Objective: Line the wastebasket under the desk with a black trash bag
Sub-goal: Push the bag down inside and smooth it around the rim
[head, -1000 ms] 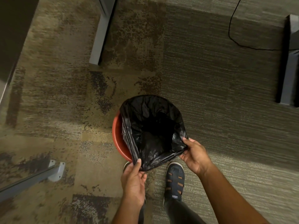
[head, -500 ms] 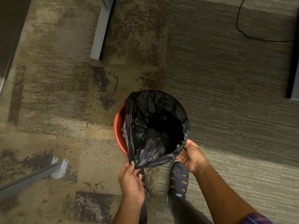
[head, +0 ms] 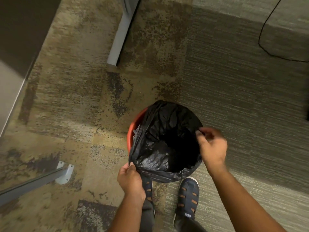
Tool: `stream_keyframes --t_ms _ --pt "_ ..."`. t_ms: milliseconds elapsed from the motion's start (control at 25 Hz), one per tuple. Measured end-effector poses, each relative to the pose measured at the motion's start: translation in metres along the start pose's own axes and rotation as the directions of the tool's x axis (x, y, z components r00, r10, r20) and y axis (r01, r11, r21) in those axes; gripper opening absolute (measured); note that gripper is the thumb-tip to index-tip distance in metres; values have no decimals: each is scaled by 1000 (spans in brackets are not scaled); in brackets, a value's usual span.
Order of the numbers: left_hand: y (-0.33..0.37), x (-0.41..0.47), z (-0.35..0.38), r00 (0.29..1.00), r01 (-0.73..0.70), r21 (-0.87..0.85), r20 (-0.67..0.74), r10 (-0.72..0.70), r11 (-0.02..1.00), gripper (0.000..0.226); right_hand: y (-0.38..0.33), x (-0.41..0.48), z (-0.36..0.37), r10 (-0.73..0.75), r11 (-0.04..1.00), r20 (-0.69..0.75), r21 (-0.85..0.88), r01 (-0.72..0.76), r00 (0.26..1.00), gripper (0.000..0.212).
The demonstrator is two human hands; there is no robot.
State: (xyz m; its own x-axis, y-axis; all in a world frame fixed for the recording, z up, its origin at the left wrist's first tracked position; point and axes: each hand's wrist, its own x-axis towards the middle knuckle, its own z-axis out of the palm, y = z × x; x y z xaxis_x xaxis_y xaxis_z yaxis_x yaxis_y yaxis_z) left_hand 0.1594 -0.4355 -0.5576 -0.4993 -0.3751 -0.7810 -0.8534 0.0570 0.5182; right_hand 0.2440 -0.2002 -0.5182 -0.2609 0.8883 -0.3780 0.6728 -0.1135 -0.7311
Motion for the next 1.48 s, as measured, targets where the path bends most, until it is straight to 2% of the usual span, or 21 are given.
stream_keyframes --t_ms 40,80,160,240,360,440,480,560,680,840,920,1000,1120,1240,1320,1400,1480 --pt "5 4 2 999 -30 23 -11 30 999 15 -20 5 12 -202 976 92 -66 209 975 10" --pt "10 8 3 998 -55 38 -20 56 998 15 -40 8 27 -371 911 194 -116 397 908 11" --pt "15 17 4 995 -101 55 -8 102 993 17 -75 15 60 -543 731 412 -197 653 732 19" --pt "20 27 3 989 -146 79 20 145 986 24 -101 21 92 -526 567 603 -277 776 600 22" --pt "26 41 1 976 -216 136 56 210 967 28 -119 34 121 -349 301 820 -360 883 454 27" --pt "30 46 1 966 -252 140 97 240 957 27 -124 42 131 -247 148 873 -395 907 421 25" --pt "32 47 0 961 -264 126 118 249 956 27 -126 45 133 -243 129 874 -401 907 421 21" --pt "39 48 2 960 -256 91 141 242 962 24 -130 51 137 -279 197 862 -380 904 423 14" --pt "47 51 6 971 -208 39 132 201 977 19 -140 65 140 -308 318 871 -285 904 383 8" --pt "59 58 12 975 -165 14 156 161 986 19 -146 81 153 -276 327 890 -269 906 364 8" --pt "65 63 13 974 -96 -28 202 100 995 11 -144 89 158 -246 310 886 -313 898 394 7" --pt "73 71 11 959 -85 46 274 69 995 8 -145 99 161 -197 343 878 -355 869 436 12" --pt "87 83 9 922 -76 220 388 -16 972 14 -149 117 163 -99 510 872 -369 777 479 15" --pt "93 92 17 893 -13 238 440 -96 971 18 -145 135 168 86 588 823 -497 639 561 14" --pt "90 94 22 893 -26 263 440 -96 964 22 -132 141 170 188 648 765 -568 508 616 9" --pt "84 96 21 885 -37 251 457 -85 967 24 -116 139 166 222 738 723 -563 372 654 12" --pt "77 94 10 866 -14 200 493 -88 980 29 -103 137 154 182 826 698 -491 277 692 22"
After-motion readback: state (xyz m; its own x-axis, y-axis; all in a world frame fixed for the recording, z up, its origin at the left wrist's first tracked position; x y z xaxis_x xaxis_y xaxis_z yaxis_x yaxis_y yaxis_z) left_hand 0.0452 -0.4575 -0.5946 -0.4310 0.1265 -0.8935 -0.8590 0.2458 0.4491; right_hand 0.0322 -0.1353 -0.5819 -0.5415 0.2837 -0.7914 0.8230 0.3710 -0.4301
